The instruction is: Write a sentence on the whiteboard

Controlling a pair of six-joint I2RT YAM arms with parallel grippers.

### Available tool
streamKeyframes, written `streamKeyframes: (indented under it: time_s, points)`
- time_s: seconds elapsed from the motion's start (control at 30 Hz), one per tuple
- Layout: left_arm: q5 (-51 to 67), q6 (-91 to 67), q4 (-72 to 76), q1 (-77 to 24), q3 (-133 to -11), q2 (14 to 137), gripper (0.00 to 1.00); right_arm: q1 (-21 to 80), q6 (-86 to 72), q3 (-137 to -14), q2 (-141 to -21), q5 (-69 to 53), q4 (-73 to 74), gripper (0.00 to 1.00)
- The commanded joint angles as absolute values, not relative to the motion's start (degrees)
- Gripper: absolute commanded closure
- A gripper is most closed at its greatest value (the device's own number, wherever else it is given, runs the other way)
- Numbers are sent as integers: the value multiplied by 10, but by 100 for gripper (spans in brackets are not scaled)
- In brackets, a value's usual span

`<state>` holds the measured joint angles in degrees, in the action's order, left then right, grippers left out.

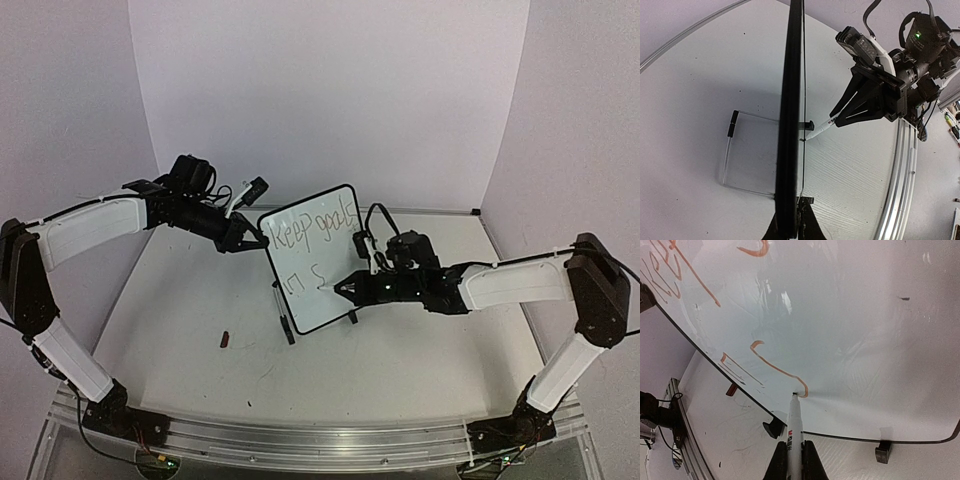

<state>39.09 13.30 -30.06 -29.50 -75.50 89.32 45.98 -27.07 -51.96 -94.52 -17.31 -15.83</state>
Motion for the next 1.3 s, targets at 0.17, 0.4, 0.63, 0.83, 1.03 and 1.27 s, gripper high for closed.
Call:
streamKeyframes:
  time_s: [0.17, 0.4, 0.63, 0.83, 1.03, 1.27]
  points:
    - [383, 150, -308, -299, -752, 889, 100, 458, -287, -502, -895, -187, -246, 100]
    - [382, 150, -309, -299, -752, 890, 100, 459, -289, -485, -877, -126, -245, 100]
    - [382, 150, -309, -299, -752, 893, 100, 458, -287, -495, -894, -116, -233, 100]
    - [383, 150, -309, -299, -753, 895, 100, 459, -287, -503, -906, -101, -217, 100]
    - [383, 150, -309, -299, -753, 896, 100, 458, -288, -503, -911, -90, -201, 100]
    - [384, 150, -309, -299, -753, 896, 100, 459, -297, -484, -908, -81, -193, 100]
